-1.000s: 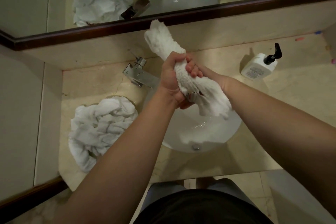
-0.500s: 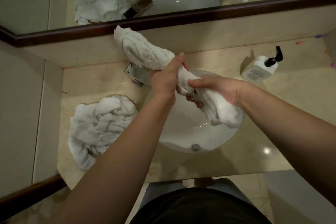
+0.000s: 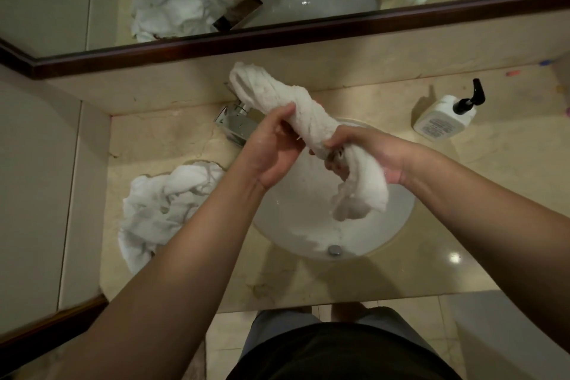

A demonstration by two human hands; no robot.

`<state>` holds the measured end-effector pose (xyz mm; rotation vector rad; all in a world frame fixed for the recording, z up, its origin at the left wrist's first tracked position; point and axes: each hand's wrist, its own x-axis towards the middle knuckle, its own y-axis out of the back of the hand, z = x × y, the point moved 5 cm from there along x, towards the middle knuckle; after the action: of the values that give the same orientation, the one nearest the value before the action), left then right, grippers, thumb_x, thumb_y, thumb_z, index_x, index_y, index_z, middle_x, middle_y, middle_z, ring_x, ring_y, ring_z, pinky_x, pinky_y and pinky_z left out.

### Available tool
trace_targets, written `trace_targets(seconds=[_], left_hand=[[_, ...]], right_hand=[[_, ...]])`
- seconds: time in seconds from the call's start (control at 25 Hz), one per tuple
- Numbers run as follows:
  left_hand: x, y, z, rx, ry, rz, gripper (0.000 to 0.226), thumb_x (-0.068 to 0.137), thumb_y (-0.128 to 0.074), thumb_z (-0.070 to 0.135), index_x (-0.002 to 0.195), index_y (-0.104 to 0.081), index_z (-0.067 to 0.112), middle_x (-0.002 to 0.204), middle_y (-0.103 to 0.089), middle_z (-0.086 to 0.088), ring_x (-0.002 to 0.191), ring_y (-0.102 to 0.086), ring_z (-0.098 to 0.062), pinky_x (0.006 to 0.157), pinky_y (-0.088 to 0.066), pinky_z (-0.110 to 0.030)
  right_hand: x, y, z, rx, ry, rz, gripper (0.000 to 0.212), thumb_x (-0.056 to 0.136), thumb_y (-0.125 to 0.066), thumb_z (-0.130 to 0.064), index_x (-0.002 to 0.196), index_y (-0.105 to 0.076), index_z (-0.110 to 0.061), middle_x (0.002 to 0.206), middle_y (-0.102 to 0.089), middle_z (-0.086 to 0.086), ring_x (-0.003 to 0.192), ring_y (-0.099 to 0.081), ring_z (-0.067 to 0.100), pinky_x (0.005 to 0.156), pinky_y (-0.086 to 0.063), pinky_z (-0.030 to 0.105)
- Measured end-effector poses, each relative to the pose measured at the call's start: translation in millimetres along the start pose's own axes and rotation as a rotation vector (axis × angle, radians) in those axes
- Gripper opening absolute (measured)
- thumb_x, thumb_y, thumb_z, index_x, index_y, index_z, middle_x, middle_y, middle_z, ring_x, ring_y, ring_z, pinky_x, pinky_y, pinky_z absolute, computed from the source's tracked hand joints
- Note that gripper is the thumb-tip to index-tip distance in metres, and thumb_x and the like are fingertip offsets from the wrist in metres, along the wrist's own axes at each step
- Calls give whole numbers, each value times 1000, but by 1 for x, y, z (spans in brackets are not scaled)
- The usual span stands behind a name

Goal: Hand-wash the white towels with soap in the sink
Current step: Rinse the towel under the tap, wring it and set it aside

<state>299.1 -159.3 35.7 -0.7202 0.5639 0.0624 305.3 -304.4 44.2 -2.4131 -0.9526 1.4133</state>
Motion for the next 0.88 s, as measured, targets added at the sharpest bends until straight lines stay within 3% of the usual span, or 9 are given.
trace_targets(seconds=[0.12,0.2,0.28,0.36,0.44,0.56,0.72,0.88], left_hand=[[4,-10,2,46,-90,-73,59,60,-86,56,103,-72,18,94,-69,-4,87,-65,-19,75,-46,-35],[8,-19,6,-15,-81,-104,61,49,-93,52,96,-73,18,84,-64,-4,79,-63,-19,72,-49,-36],[12,-26,9,-128,-34,-128,58,55,-94,35,99,-66,10,89,-66,-8,87,-65,-22,79,-55,-37],[15,-29,11,-181,-58,-97,33,76,-74,18,104,-63,3,101,-69,-8,100,-67,-22,91,-54,-35],[18,-30,7,-85,-81,-22,13,87,-59,15,92,-63,4,86,-68,-6,83,-67,-18,78,-56,-30],[23,-25,-5,55,-134,201,16,90,-63,9,74,-59,7,69,-59,-5,61,-60,-14,59,-52,-28],[26,-20,-27,57,-116,439,13,84,-70,0,78,-58,2,67,-60,-10,57,-61,-19,57,-53,-30],[28,-18,-37,85,-40,519,11,85,-68,-1,77,-60,0,60,-60,-7,51,-60,-15,56,-51,-28]], right_hand=[[2,-11,-6,86,-89,-192,40,69,-71,-23,100,-57,-3,62,-54,5,49,-52,11,48,-46,20],[3,-22,-7,111,-123,-300,50,56,-84,-24,94,-58,-4,63,-56,9,47,-55,14,47,-48,22],[4,-20,-7,122,-122,-302,58,52,-87,-25,96,-56,-3,66,-59,12,47,-57,16,46,-49,23],[4,-14,-7,75,-98,-233,56,55,-87,-30,96,-59,-3,70,-60,11,50,-55,15,49,-49,22],[1,-10,-8,40,-25,-138,46,67,-82,-35,95,-61,-5,71,-59,8,55,-53,14,53,-48,21],[-5,-7,-7,-7,180,61,48,81,-68,-56,97,-67,-11,72,-62,4,61,-57,14,61,-47,24],[0,6,1,-379,399,463,43,92,-60,-50,67,-68,-16,63,-69,2,59,-65,11,71,-45,28],[6,8,4,-702,429,541,56,77,-40,-75,59,-63,-27,59,-70,-10,63,-68,1,71,-44,20]])
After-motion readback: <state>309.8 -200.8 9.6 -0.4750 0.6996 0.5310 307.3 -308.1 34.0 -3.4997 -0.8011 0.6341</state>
